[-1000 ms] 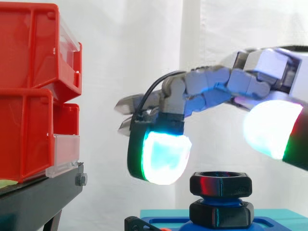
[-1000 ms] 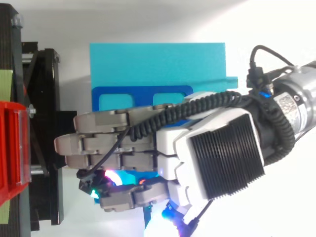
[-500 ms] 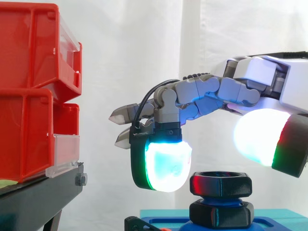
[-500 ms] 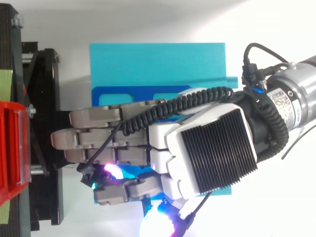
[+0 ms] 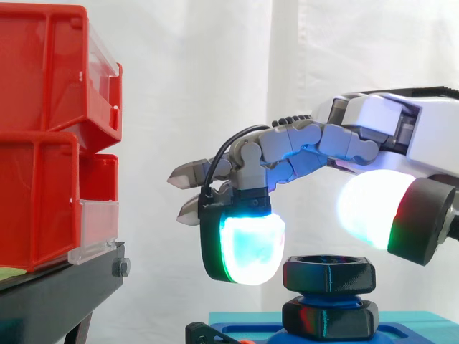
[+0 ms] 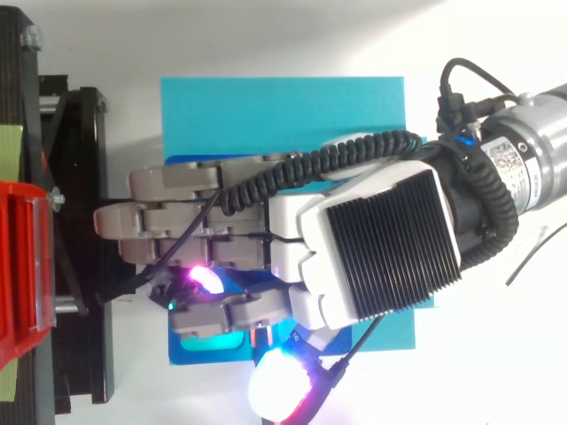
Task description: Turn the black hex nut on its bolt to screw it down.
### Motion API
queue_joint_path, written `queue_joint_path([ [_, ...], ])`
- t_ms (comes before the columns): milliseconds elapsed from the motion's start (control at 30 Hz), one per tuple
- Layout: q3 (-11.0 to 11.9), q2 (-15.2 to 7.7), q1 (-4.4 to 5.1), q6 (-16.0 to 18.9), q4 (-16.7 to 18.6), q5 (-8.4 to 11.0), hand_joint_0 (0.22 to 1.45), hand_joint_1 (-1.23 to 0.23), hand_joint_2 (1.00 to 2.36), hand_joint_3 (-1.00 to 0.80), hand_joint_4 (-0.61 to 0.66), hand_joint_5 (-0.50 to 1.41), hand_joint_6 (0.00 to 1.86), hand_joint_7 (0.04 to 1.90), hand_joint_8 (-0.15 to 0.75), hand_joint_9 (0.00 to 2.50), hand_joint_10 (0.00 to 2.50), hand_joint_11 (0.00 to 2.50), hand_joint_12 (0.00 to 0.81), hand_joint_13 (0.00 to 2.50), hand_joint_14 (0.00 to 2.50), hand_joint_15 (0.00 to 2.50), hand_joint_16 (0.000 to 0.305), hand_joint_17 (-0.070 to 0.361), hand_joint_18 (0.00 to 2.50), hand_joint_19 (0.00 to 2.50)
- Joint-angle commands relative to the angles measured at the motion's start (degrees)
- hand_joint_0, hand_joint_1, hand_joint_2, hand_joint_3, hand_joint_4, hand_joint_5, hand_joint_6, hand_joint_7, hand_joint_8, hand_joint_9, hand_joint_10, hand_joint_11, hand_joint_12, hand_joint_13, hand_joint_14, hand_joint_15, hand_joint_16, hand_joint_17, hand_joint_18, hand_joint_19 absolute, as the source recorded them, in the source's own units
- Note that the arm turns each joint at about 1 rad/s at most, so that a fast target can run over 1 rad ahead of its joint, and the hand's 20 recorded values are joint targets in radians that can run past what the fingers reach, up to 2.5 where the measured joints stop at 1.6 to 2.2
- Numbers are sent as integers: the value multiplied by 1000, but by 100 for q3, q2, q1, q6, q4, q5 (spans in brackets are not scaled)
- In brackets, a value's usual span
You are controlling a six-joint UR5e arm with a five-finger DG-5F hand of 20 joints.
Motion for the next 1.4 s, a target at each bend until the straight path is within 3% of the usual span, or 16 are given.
queue_joint_path([
  [0, 0, -11, -39, -8, -14, -33, 489, -128, 1000, -500, 183, -40, 573, 1337, 289, 738, 0, 4, 370, 436, 0, 26, 55, 124, 324, 168],
  [100, -9, -28, -56, -8, -6, -69, 490, -124, 1000, -500, 186, -41, 573, 1334, 287, 738, 1, 5, 368, 434, 0, 26, 55, 124, 323, 168],
  [233, 0, -222, -92, -8, 100, -77, 490, -120, 1000, -500, 185, -41, 573, 1334, 288, 737, 0, 6, 369, 434, 0, 24, 55, 123, 322, 169],
  [567, 0, -222, -56, 1, 293, -148, 491, -118, 1000, -500, 182, -41, 573, 1332, 287, 739, 0, 7, 369, 425, 0, 19, 55, 123, 321, 167],
  [1100, 9, -222, -4, -17, 302, -156, 492, -121, 1000, -500, 195, -44, 579, 1327, 285, 730, 1, 3, 369, 426, 0, 19, 54, 122, 316, 161],
  [1367, 132, -222, 40, -17, 223, -174, 492, -127, 1000, -500, 200, -46, 590, 1312, 284, 733, 0, 12, 369, 430, 0, 20, 54, 121, 318, 162],
])
